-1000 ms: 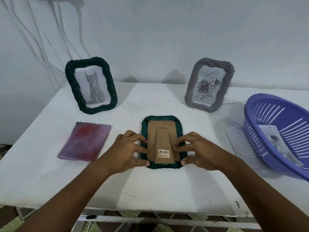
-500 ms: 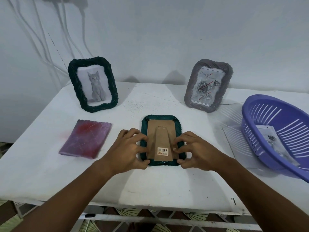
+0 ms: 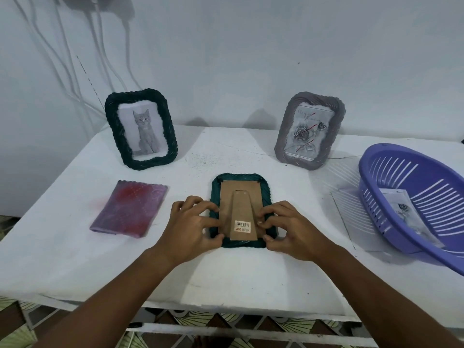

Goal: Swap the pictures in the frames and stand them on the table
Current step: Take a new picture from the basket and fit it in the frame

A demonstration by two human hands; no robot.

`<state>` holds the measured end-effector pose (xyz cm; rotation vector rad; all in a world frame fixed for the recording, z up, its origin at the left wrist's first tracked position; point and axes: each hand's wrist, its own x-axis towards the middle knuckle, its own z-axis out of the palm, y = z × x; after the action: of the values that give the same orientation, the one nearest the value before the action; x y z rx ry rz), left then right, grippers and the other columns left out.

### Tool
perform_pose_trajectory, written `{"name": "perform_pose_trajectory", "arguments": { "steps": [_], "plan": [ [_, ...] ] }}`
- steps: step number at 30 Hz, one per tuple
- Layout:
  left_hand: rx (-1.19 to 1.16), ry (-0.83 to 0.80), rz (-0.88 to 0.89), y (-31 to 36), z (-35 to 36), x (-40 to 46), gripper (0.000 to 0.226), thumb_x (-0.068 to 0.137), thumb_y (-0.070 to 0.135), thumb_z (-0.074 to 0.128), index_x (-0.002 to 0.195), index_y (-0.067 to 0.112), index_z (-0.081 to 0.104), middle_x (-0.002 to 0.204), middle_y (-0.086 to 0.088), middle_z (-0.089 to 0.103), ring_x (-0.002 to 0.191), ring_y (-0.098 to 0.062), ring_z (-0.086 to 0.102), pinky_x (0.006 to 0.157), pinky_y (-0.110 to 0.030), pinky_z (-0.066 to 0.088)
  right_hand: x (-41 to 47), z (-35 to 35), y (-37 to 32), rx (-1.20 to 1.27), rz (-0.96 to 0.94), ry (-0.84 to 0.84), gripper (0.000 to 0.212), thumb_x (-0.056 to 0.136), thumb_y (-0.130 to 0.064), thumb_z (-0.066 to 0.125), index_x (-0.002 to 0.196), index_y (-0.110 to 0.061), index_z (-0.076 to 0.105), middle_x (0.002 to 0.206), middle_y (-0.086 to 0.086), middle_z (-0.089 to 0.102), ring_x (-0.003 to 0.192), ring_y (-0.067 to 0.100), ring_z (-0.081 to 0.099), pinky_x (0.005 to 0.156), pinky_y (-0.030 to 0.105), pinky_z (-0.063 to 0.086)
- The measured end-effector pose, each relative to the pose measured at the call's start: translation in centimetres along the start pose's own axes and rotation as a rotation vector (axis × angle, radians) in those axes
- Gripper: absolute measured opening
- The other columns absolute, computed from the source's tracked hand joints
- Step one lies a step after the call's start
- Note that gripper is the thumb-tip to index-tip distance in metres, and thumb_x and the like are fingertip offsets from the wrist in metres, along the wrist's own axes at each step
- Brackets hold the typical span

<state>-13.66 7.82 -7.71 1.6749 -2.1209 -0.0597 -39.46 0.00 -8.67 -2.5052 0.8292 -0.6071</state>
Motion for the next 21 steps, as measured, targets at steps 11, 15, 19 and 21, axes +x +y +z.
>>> {"name": "perform_pose_trajectory", "arguments": {
  "steps": [11,15,19,21],
  "plan": [
    [-0.065,-0.178,-0.107,-0.2,-1.0,1.2,0.055,0.066,0.070,0.040,0.095,0.038,0.074,0.112,0.020,0.056,0.109,-0.009,0.039,0.085,-0.032,0.026,0.2,0.2,-0.3,0.232,0.277,0.165,0.006,0.083,-0.025,0.070,0.088,-0.024,0.072,0.112,-0.015,0.059,0.111,0.005,0.047,0.090,0.016,0.038],
    [-0.229,-0.152,-0.186,0.7,-1.6,2.7,0.025,0.086,0.038,0.063,0.103,0.023,0.073,0.105,0.006,0.063,0.099,-0.012,0.049,0.088,-0.027,0.040,2.1,-0.3,-0.4,0.183,0.605,0.227,0.032,0.087,-0.028,0.065,0.118,-0.024,0.058,0.107,-0.003,0.058,0.089,0.009,0.054,0.078,0.022,0.045],
    [-0.283,-0.155,-0.180,2.3,-1.9,4.2,0.020,0.090,0.025,0.059,0.106,0.021,0.070,0.086,0.007,0.057,0.078,-0.006,0.051,0.065,-0.007,0.035,4.2,-1.0,-0.8,0.077,0.743,0.050,0.040,0.089,-0.024,0.061,0.126,-0.014,0.054,0.100,0.002,0.067,0.086,0.013,0.056,0.079,0.024,0.044],
    [-0.312,-0.190,-0.209,3.0,-1.9,4.8,0.024,0.090,0.024,0.059,0.112,0.021,0.068,0.089,0.009,0.054,0.079,-0.004,0.054,0.066,-0.005,0.037,4.9,-1.2,-1.0,0.062,0.788,0.039,0.034,0.088,-0.023,0.059,0.121,-0.014,0.059,0.105,0.004,0.069,0.088,0.016,0.059,0.078,0.025,0.047]
  ]
}}
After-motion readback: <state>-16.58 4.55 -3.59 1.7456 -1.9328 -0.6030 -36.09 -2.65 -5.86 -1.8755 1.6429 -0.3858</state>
